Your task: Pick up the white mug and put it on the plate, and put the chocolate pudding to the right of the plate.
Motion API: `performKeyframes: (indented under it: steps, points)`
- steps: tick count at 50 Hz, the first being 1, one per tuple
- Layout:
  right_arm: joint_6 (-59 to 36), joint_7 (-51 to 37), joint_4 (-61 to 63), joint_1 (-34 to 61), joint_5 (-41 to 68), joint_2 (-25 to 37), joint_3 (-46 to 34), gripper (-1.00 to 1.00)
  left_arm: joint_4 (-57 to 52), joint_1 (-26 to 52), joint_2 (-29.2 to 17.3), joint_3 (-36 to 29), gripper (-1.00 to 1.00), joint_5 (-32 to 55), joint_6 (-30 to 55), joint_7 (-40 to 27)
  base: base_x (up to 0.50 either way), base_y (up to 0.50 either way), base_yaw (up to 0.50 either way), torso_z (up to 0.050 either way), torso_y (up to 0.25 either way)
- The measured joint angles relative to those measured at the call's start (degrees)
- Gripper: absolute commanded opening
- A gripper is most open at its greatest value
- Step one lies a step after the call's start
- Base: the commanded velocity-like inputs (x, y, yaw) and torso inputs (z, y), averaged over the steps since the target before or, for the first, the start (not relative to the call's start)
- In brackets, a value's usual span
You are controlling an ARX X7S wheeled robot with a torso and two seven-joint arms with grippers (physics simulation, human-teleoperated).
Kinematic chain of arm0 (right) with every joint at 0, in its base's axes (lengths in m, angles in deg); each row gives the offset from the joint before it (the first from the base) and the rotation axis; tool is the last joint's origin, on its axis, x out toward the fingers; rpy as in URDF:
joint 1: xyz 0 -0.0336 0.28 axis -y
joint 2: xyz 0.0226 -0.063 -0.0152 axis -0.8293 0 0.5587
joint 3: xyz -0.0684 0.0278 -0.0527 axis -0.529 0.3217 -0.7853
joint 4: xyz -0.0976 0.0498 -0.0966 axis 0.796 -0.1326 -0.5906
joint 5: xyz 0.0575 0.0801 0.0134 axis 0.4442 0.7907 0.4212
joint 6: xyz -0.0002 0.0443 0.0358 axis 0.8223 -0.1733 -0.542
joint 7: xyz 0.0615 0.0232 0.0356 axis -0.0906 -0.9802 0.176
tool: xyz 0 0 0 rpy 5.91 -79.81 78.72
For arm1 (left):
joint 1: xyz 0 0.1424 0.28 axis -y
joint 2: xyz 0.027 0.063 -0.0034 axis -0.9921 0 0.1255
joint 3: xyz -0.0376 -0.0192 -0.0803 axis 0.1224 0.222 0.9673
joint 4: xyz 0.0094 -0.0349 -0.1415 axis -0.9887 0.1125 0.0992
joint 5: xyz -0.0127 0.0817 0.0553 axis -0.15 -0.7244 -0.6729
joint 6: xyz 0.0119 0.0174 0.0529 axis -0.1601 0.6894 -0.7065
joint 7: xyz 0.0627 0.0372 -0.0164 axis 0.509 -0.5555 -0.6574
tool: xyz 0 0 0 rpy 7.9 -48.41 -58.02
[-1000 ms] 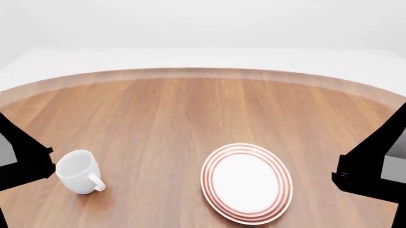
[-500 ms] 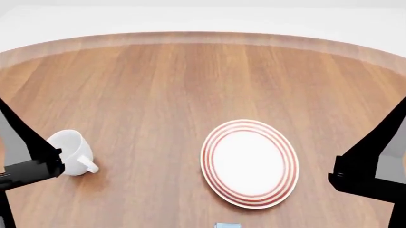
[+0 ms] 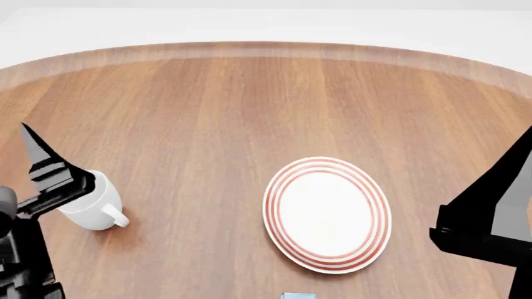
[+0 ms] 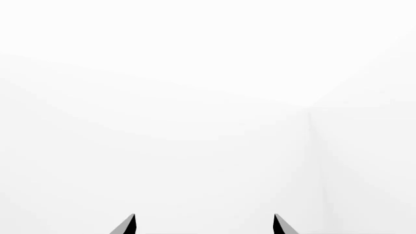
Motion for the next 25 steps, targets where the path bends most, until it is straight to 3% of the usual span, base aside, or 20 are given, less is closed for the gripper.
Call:
performKeyframes:
  steps: [11, 25]
  points:
    - [0.0, -0.2, 0.1, -0.1, 0.3, 0.3, -0.2, 1.00, 1.0, 9.7, 2.9, -0.8, 1.00, 5.0, 20.6, -7.4, 0.00, 0.00, 0.00, 0.000, 0.000]
    - [0.1, -0.6, 0.1, -0.2, 0.6, 0.5, -0.4, 1.00, 2.9, 17.2, 6.6, -5.2, 1.00, 7.0, 36.9, -15.4, 0.00, 0.00, 0.00, 0.000, 0.000]
